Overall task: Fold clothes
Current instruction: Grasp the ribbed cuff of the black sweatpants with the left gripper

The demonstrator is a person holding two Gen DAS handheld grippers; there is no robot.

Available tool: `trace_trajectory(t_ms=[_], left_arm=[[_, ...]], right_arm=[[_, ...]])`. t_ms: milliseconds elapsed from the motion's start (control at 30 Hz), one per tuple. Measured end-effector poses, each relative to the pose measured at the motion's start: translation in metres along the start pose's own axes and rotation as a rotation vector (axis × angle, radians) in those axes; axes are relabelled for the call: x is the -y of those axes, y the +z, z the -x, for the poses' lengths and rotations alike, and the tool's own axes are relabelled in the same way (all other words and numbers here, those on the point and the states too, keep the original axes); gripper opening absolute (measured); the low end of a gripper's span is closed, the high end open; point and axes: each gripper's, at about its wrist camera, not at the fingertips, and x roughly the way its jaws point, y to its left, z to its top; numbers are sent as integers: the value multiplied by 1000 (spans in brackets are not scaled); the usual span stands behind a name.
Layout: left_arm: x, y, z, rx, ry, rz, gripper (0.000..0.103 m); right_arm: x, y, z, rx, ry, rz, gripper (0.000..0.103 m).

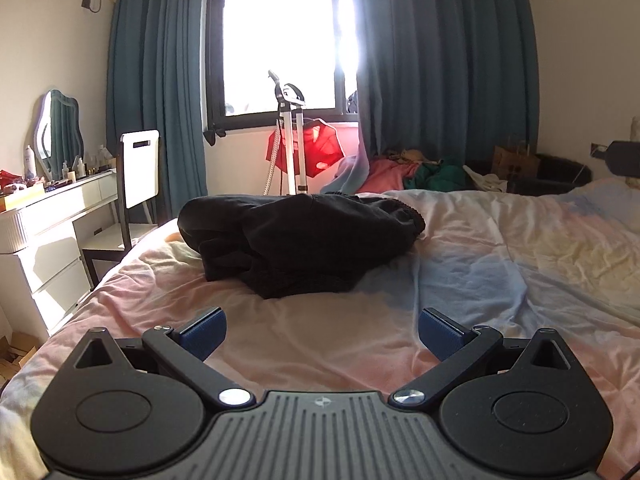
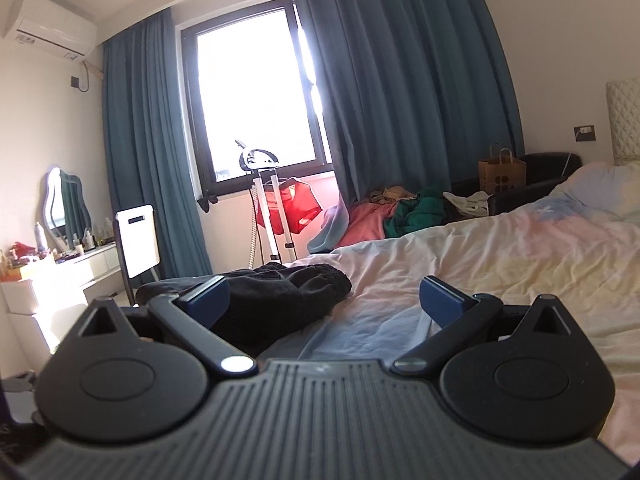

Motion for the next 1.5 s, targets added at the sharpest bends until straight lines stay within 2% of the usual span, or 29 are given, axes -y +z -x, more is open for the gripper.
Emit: trace_trajectory(t_ms=[67, 133, 300, 367, 533, 600, 667, 733, 833, 900, 967, 1033, 1067, 1167, 1233, 1333, 1500], left_arm=[[7, 11, -35, -47, -30, -9, 103], [20, 22, -73, -55, -27, -53, 103], [73, 56, -186, -43, -17, -270, 101], [97, 74, -234, -50, -19, -345, 95], [153, 110, -344, -76, -21, -401, 95], [172, 117, -385, -104, 9, -423, 94], [188, 121, -428, -164, 70, -438, 90], [199, 120, -462, -201, 115, -452, 90], [211, 116, -493, -192, 207, -509, 89], [215, 117, -506, -189, 230, -511, 83], [212, 124, -508, -172, 250, -470, 63], [201, 137, -497, -149, 243, -351, 51], [196, 143, -488, -136, 230, -319, 38], [182, 157, -444, -81, 174, -269, 22], [171, 165, -402, -37, 126, -255, 19], [149, 170, -320, 58, 42, -249, 18], [99, 155, -173, 155, -99, -206, 18]], right_arm=[[10, 1, -5, -24, -10, -35, 103], [25, -1, -16, -68, -8, -87, 103], [66, -14, -44, -148, -29, -216, 103], [80, -23, -58, -177, -46, -271, 103], [113, -46, -94, -249, -78, -397, 103], [118, -55, -108, -273, -92, -398, 103], [122, -65, -120, -294, -99, -407, 103], [126, -72, -129, -308, -104, -415, 103], [129, -78, -138, -318, -109, -423, 103], [131, -83, -144, -324, -112, -428, 103], [133, -87, -150, -330, -115, -433, 103], [134, -89, -153, -325, -118, -433, 103], [134, -89, -154, -317, -119, -429, 103], [131, -83, -149, -283, -107, -405, 103], [129, -79, -146, -259, -99, -388, 103], [122, -71, -139, -219, -91, -352, 103], [111, -58, -124, -171, -63, -319, 103]])
